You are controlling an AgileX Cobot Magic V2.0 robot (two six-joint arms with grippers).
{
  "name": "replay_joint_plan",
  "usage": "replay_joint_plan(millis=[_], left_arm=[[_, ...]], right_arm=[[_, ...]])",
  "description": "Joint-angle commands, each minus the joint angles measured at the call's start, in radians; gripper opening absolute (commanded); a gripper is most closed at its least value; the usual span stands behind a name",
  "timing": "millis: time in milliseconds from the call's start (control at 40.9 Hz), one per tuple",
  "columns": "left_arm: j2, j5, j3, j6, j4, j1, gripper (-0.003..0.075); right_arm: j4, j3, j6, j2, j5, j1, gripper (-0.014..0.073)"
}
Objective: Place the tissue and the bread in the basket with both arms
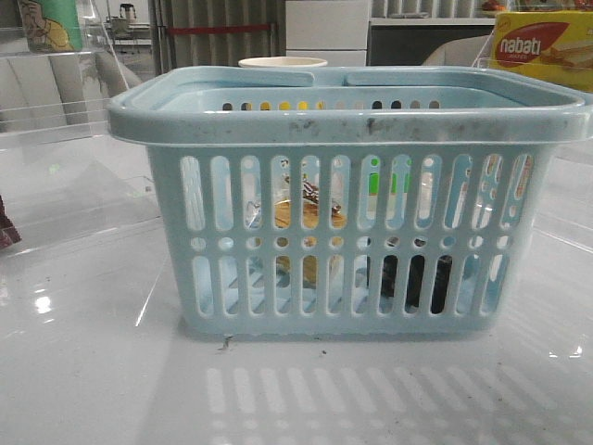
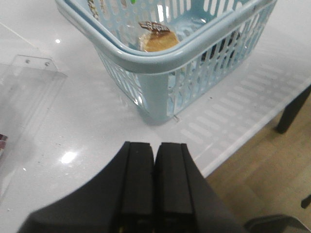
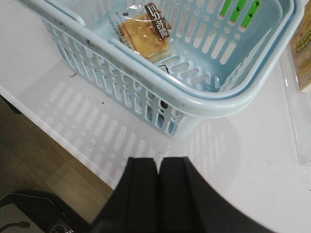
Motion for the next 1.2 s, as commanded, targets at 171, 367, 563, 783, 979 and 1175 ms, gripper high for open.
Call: replay_joint_plan(millis=[171, 367, 563, 783, 979, 1175], left_arm=[[-0.224, -0.306, 0.125, -0.009, -0.001, 0.208, 0.0091], [-0.429, -0.595, 0.392, -0.009, -0.001, 0.358, 0.0091], [-0.57, -0.771, 0.615, -0.009, -0.012, 0.455, 0.0091], [-0.598, -0.843, 0.705, -0.009, -0.037, 0.504, 0.0091], [-0.598, -0.847, 0.708, -0.009, -0.037, 0.517, 0.0091], [-0.596, -0.847, 0.708, -0.009, -0.037, 0.493, 0.0091]], right_arm=[[-0.002, -0.027, -0.007, 0.0, -0.065, 0.0, 0.0057], [-0.002, -0.027, -0.007, 0.0, -0.065, 0.0, 0.0057], [-0.002, -0.027, -0.007, 0.0, -0.065, 0.0, 0.0057], [-0.002, -0.027, -0.007, 0.0, -0.065, 0.0, 0.0057], [-0.002, -0.027, -0.007, 0.0, -0.065, 0.0, 0.0057], [-0.002, -0.027, -0.007, 0.0, -0.065, 0.0, 0.0057]])
